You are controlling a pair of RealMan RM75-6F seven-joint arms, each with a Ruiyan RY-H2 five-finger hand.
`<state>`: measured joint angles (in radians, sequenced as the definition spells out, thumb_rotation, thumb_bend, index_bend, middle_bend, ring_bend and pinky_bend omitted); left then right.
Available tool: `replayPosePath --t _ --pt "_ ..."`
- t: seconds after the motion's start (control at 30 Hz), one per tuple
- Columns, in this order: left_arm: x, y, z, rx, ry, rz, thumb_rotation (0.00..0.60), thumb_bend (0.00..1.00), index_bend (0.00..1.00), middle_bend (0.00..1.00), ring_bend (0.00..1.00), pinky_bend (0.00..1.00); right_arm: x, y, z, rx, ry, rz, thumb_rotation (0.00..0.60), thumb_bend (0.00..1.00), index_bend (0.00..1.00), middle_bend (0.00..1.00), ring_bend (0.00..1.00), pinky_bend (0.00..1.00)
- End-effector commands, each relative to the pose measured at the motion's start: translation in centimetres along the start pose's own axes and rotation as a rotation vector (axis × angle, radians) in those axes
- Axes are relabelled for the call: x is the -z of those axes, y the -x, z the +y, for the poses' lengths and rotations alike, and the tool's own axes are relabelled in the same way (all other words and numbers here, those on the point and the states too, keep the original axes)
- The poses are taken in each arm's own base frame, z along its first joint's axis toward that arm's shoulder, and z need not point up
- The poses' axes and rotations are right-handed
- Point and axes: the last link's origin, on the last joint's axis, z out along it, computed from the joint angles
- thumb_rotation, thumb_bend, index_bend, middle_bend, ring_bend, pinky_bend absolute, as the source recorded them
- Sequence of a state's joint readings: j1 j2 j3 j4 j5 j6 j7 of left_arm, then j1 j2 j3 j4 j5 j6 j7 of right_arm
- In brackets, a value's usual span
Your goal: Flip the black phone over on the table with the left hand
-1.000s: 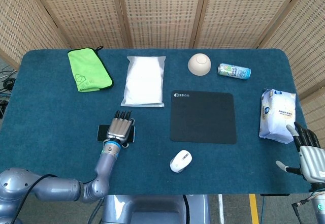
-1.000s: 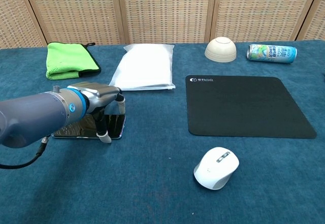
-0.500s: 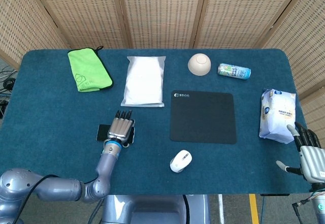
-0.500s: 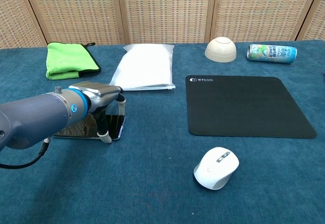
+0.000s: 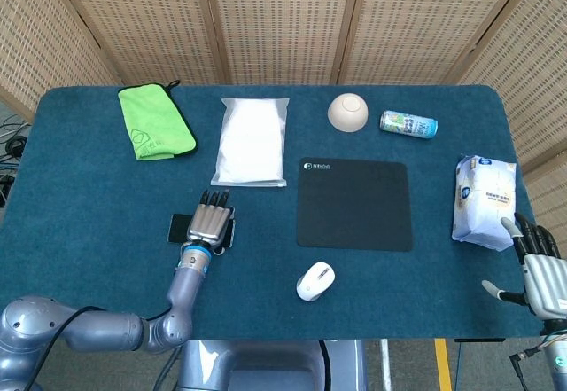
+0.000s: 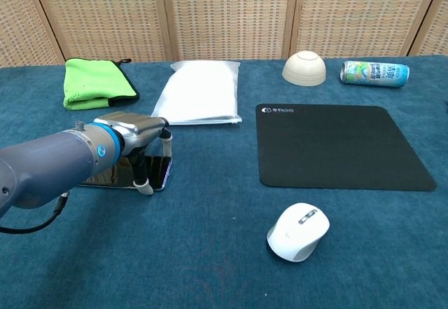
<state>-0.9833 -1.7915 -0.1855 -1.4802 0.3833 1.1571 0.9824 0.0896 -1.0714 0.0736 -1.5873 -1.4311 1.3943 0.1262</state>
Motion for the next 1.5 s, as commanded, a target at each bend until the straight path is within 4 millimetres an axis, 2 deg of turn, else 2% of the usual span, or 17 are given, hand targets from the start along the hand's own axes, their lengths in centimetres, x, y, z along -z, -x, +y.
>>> replayPosePath --t 0.03,0.43,1.2,1.5 --pt "0.0 -0.1 -0.1 0.001 0.0 0.004 0.6 0.24 0.61 0.0 0.0 0.0 0.0 0.0 0.0 0.001 0.001 0.0 0.6 0.05 0.0 0.0 0.0 0.0" --pt "0.4 -1.0 -0.5 0.013 0.009 0.029 0.6 0.28 0.64 0.0 0.0 0.0 0.0 0.0 0.1 0.002 0.003 0.0 0.6 0.05 0.0 0.0 0.0 0.0" --pt "1.5 -4.3 -2.0 0.078 -0.028 0.084 0.6 0.34 0.67 0.0 0.0 0.0 -0.1 0.0 0.1 0.008 0.008 0.002 0.6 0.05 0.0 0.0 0.0 0.0" --pt "2.0 -5.5 -3.2 0.133 -0.055 0.114 0.6 0.35 0.68 0.0 0.0 0.0 -0.1 0.1 0.0 0.013 0.008 0.002 0.6 0.05 0.0 0.0 0.0 0.0"
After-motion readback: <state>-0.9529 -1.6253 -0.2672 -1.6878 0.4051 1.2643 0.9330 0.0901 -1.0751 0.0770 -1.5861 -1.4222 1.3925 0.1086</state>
